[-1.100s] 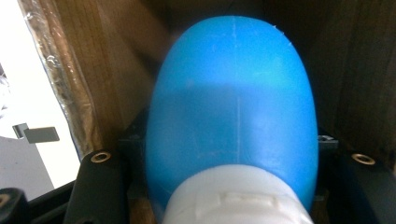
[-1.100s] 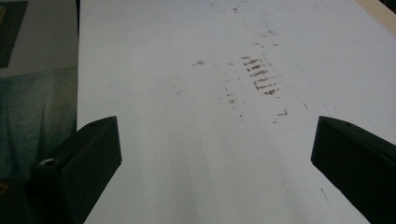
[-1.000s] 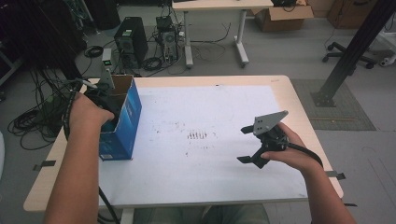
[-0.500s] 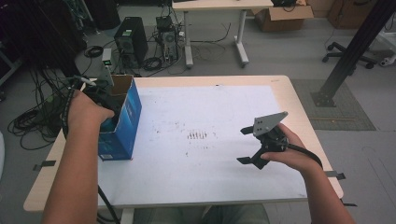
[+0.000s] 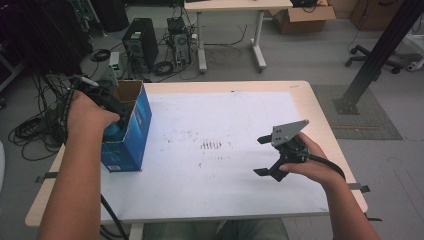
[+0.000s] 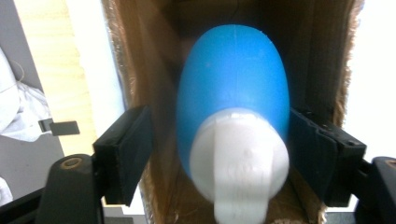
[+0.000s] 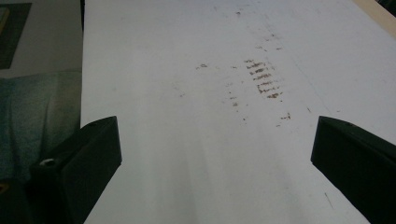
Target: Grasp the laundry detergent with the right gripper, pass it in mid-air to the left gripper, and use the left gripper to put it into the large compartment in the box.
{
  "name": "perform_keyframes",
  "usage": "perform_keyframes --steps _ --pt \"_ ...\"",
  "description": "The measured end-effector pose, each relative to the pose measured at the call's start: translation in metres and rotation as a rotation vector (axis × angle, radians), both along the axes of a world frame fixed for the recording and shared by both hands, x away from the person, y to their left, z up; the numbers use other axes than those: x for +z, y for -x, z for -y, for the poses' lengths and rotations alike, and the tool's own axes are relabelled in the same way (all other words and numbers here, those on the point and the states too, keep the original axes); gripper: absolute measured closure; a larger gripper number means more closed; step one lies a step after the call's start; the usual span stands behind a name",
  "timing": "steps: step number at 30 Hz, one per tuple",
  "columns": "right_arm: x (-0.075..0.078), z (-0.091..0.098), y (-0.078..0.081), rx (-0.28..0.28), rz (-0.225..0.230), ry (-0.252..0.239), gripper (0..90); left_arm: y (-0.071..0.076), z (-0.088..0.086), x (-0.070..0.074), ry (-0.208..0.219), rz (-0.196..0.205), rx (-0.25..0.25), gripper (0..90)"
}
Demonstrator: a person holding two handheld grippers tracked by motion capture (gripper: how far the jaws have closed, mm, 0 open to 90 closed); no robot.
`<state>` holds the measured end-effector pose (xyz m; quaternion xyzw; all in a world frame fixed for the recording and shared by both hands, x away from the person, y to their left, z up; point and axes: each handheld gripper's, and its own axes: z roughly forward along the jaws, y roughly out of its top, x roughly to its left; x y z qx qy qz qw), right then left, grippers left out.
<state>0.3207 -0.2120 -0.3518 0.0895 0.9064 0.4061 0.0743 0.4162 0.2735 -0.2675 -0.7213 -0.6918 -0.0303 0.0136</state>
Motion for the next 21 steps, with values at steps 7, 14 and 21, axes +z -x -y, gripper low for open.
perform_keyframes --steps 7,14,21 --pt "0.003 -0.001 0.001 0.007 0.006 -0.003 1.8 0.004 0.006 0.015 -0.008 0.018 -0.034 17.5" --pt "0.006 -0.002 0.003 0.014 0.01 -0.004 1.9 0.011 0.02 0.03 -0.024 0.038 -0.083 14.1" --pt "0.014 -0.002 0.006 0.018 0.026 -0.007 1.9 0.017 0.039 0.043 -0.052 0.034 -0.143 6.5"
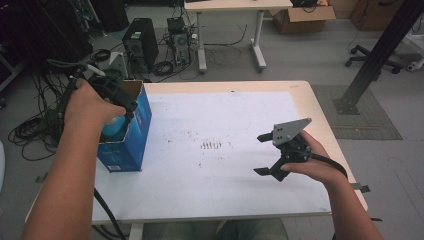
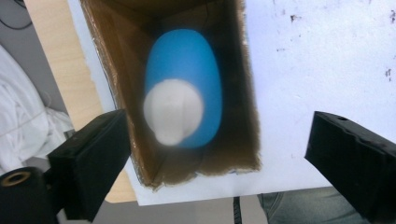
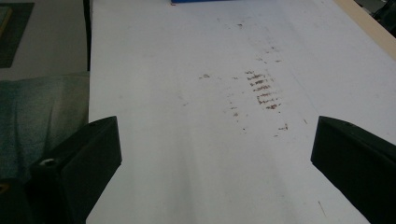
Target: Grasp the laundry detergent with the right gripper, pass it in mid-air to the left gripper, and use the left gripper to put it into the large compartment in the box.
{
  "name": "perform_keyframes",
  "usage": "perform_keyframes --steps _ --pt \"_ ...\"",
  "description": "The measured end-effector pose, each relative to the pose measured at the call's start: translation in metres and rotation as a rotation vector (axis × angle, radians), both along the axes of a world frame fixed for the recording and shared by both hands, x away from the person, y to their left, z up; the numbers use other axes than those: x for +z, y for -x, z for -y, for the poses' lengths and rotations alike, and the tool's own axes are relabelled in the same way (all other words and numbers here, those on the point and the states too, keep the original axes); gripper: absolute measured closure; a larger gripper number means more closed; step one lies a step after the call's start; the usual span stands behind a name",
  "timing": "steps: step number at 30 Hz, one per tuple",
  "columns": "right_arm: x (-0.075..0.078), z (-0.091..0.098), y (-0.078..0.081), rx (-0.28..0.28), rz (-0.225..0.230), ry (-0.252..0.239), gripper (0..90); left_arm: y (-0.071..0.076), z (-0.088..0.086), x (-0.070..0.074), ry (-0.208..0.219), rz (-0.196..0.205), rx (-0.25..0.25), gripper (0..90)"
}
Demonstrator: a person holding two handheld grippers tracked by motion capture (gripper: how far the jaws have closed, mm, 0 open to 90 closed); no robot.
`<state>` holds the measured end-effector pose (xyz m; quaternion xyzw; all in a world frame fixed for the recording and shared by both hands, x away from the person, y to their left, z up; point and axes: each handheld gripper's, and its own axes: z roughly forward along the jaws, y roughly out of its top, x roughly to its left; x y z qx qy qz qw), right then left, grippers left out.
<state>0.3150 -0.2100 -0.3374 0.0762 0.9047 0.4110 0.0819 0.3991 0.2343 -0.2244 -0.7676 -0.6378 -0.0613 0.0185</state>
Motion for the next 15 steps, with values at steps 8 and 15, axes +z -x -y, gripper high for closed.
perform_keyframes --steps 8,15 --pt "0.004 0.003 0.002 -0.002 0.005 0.001 1.9 0.004 0.016 0.012 -0.028 0.007 -0.053 0.3" --pt "0.012 0.008 0.001 -0.013 0.003 0.009 1.9 0.01 0.042 0.024 -0.08 0.022 -0.188 0.3"
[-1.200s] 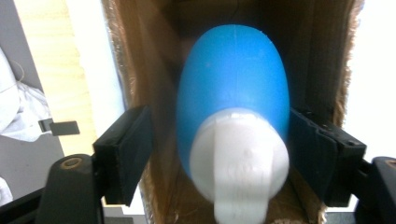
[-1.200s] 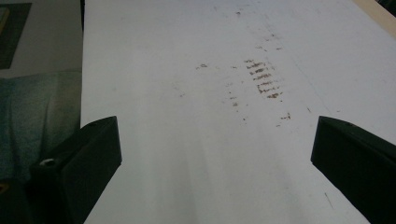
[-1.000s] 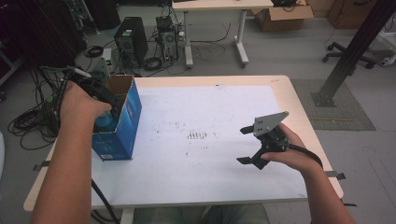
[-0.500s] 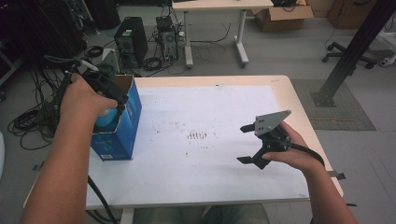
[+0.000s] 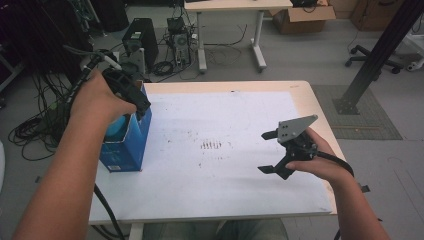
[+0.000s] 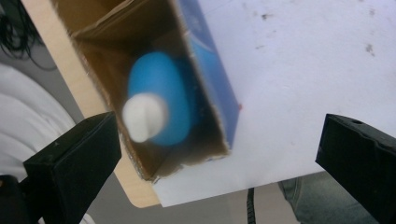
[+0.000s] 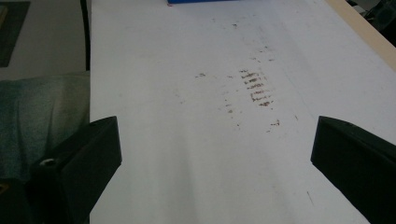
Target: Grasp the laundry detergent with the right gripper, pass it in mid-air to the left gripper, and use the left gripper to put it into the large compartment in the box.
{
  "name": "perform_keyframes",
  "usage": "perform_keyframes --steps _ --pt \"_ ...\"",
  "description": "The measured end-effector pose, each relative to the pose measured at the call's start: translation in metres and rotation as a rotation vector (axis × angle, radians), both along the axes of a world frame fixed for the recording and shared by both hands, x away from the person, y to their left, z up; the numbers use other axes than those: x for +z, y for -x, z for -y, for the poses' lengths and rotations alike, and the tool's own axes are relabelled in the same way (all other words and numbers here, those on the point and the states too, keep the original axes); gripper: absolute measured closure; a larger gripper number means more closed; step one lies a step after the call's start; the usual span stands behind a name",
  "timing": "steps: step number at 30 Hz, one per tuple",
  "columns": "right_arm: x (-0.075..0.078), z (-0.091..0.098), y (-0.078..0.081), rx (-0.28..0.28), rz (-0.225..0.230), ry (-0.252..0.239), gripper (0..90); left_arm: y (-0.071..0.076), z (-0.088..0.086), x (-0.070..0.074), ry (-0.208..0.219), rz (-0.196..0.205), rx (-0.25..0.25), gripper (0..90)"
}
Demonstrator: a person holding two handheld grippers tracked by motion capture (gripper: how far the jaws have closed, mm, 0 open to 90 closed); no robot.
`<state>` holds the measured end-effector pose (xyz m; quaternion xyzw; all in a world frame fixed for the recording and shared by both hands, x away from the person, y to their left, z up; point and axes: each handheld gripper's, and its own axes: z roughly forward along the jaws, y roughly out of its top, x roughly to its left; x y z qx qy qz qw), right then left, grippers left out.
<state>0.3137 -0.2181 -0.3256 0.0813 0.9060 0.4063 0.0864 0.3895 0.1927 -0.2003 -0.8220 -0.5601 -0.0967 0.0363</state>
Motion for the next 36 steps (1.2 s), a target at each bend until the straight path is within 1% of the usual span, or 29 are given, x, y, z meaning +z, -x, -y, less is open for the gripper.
perform_keyframes --steps 1,3,4,5,6,7,8,9,11,12,13,15,16,17,18,19,20,22,24,26,27,28,29,34,36 --pt "0.001 0.0 0.0 0.0 0.002 0.004 1.9 0.003 0.01 0.004 -0.001 -0.005 -0.041 0.2" --pt "0.005 0.0 -0.001 0.0 0.004 0.014 1.9 0.006 0.02 0.008 -0.009 -0.004 -0.105 0.3" --pt "0.007 0.0 -0.002 0.001 0.005 0.018 1.9 0.006 0.02 0.008 -0.009 -0.004 -0.105 0.3" --pt "0.009 0.0 -0.002 0.003 0.007 0.025 1.9 0.007 0.026 0.01 -0.011 -0.007 -0.144 0.2" --pt "0.011 0.0 -0.002 0.004 0.008 0.031 1.9 0.012 0.038 0.014 -0.024 0.0 -0.231 0.3" --pt "0.011 0.0 -0.002 0.004 0.008 0.031 1.9 0.012 0.038 0.014 -0.024 0.0 -0.231 0.3" --pt "0.017 0.0 -0.004 0.005 0.015 0.043 1.9 0.013 0.044 0.015 -0.026 -0.002 -0.265 0.3" --pt "0.02 0.0 -0.005 0.008 0.02 0.053 1.9 0.018 0.056 0.017 -0.022 -0.003 -0.328 0.3" --pt "0.027 -0.001 -0.006 0.006 0.029 0.07 1.9 0.022 0.067 0.018 0.002 -0.009 -0.394 0.3" --pt "0.03 -0.002 -0.006 0.009 0.032 0.079 1.9 0.022 0.067 0.018 0.002 -0.009 -0.394 0.3" --pt "0.034 -0.003 -0.007 0.011 0.037 0.089 1.9 0.026 0.077 0.017 0.03 -0.017 -0.452 0.2" --pt "0.041 -0.004 -0.007 0.016 0.044 0.111 1.9 0.031 0.087 0.015 0.047 -0.03 -0.507 0.3" --pt "0.041 -0.004 -0.007 0.016 0.044 0.111 1.9 0.031 0.087 0.015 0.047 -0.03 -0.507 0.3" --pt "0.047 -0.006 -0.007 0.023 0.049 0.133 1.9 0.035 0.096 0.012 0.061 -0.048 -0.554 0.3" --pt "0.047 -0.006 -0.007 0.023 0.049 0.133 1.9 0.035 0.096 0.012 0.061 -0.048 -0.554 0.3" --pt "0.052 -0.007 -0.008 0.026 0.053 0.156 1.9 0.037 0.1 0.01 0.064 -0.051 -0.575 0.3" --pt "0.052 -0.007 -0.008 0.026 0.053 0.156 1.9 0.038 0.103 0.008 0.064 -0.057 -0.599 0.3" --pt "0.056 -0.009 -0.008 0.03 0.055 0.179 2.0 0.041 0.109 0.004 0.066 -0.071 -0.645 0.2" --pt "0.06 -0.012 -0.007 0.041 0.058 0.212 2.2 0.044 0.114 -0.001 0.095 -0.102 -0.688 0.2" --pt "0.062 -0.014 -0.007 0.047 0.056 0.238 2.2 0.046 0.116 -0.004 0.112 -0.114 -0.714 0.3" --pt "0.063 -0.015 -0.007 0.049 0.054 0.252 2.4 0.046 0.116 -0.004 0.112 -0.114 -0.714 0.3" --pt "0.063 -0.017 -0.007 0.051 0.053 0.269 2.4 0.048 0.117 -0.006 0.113 -0.122 -0.739 0.2" --pt "0.063 -0.017 -0.007 0.051 0.053 0.269 2.4 0.048 0.117 -0.006 0.113 -0.122 -0.739 0.3" --pt "0.065 -0.02 -0.009 0.053 0.032 0.336 2.7 0.052 0.117 -0.013 0.11 -0.142 -0.812 0.3" --pt "0.064 -0.022 -0.011 0.06 0.017 0.367 2.7 0.053 0.117 -0.016 0.119 -0.161 -0.829 0.2"
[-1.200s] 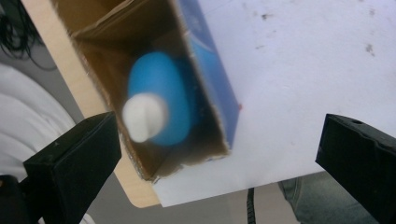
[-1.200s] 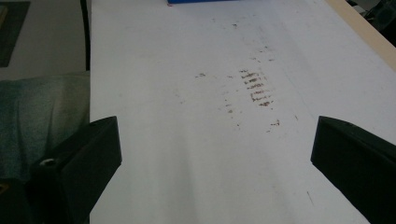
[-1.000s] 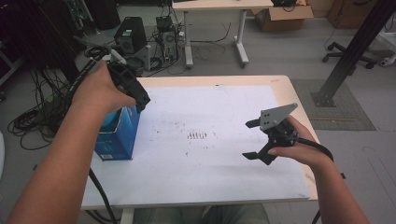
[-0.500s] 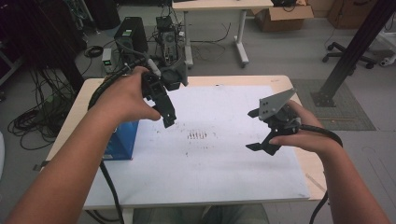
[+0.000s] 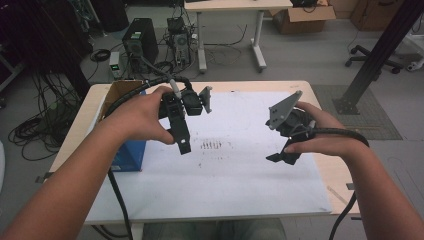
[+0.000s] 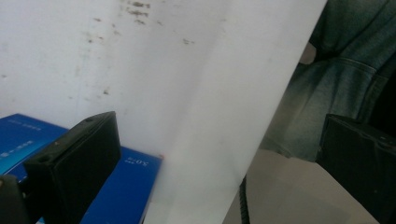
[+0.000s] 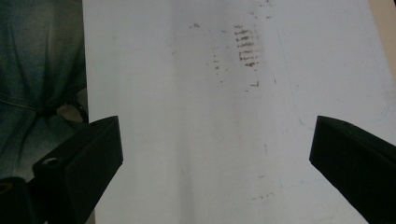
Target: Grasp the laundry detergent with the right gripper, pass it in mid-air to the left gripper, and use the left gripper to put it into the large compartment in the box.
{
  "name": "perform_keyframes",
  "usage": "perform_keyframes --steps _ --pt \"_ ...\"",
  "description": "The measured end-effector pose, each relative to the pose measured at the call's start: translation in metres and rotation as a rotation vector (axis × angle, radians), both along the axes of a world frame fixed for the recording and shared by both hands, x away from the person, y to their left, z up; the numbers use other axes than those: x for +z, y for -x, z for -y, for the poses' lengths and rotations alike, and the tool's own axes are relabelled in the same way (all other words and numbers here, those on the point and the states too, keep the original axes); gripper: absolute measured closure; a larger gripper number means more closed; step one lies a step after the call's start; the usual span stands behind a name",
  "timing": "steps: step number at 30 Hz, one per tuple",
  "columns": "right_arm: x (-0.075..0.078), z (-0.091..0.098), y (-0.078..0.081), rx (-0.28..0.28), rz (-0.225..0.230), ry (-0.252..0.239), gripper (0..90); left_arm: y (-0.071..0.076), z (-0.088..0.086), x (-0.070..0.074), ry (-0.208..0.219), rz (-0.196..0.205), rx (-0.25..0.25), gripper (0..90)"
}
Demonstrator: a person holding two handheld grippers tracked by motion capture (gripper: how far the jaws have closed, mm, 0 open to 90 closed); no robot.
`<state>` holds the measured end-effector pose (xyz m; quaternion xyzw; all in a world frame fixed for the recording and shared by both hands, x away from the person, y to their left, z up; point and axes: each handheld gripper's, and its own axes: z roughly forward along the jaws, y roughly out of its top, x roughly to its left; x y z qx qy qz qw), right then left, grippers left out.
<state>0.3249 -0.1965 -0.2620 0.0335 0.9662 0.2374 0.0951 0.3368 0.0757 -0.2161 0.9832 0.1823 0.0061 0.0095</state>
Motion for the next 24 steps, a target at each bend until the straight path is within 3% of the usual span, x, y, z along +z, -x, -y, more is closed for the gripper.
perform_keyframes --steps 2,6,7,10,14,24 --pt "-0.001 -0.001 -0.001 0.0 -0.009 0.02 2.9 0.0 0.0 -0.005 0.006 -0.023 -0.025 0.3" --pt "-0.003 -0.003 -0.005 0.014 -0.018 0.045 2.9 0.002 0.002 -0.012 0.0 -0.029 -0.074 0.3" --pt "-0.003 -0.003 -0.005 0.014 -0.018 0.045 2.9 0.002 0.002 -0.012 0.0 -0.029 -0.074 0.2" --pt "-0.007 -0.006 -0.007 0.034 -0.035 0.077 3.1 0.002 0.005 -0.023 -0.067 -0.017 -0.089 0.2" --pt "-0.011 -0.008 -0.011 0.051 -0.042 0.099 3.1 0.0 0.007 -0.035 -0.089 -0.019 -0.105 0.2" --pt "-0.02 -0.012 -0.019 0.05 -0.069 0.138 3.4 -0.004 0.007 -0.048 -0.101 -0.018 -0.113 0.2"
